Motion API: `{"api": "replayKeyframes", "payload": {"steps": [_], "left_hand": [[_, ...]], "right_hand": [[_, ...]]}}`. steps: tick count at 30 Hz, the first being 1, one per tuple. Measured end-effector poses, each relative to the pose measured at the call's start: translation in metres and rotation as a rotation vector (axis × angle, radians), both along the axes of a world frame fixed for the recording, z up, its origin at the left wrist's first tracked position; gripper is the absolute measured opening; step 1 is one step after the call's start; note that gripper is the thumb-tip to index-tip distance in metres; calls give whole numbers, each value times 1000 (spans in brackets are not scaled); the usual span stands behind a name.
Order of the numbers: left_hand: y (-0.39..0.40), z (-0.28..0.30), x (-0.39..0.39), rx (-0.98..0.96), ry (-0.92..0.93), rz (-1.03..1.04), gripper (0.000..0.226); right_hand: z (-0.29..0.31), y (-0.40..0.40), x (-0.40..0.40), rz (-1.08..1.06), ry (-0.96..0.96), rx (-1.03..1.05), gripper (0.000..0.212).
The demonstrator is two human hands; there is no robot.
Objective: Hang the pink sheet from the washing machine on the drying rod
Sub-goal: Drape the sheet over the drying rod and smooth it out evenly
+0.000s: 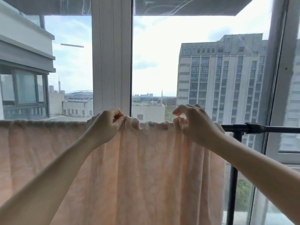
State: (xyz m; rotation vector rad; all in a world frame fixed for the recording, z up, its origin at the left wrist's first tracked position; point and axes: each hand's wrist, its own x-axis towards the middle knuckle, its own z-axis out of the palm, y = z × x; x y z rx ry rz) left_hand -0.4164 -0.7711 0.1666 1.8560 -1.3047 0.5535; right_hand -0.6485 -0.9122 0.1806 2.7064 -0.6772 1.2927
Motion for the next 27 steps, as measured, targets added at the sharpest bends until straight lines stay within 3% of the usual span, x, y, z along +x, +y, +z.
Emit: {"api": "replayKeyframes", "payload": {"steps": [5,12,16,21,25,27], "left_hand": [[2,-1,-2,-12,-46,13,13],[2,-15,-3,-185,-224,-2,16],[-11,-5,-24,-163,-253,-38,17],[-36,6,-58,-394,-166,-215,12],[-46,-4,-67,-235,-214,-259,14],[-46,-9,-67,-139,-209,-328,15]], "right_hand": [[-7,22,34,107,97,-116,28],[-8,21,48,198,81,-5,19],[4,20,36,84,-10,15,10],[13,9,7,-54,-242,3,15],[0,1,-20,-7,39,55,16],[0,1,-34,2,38,86,19]]}}
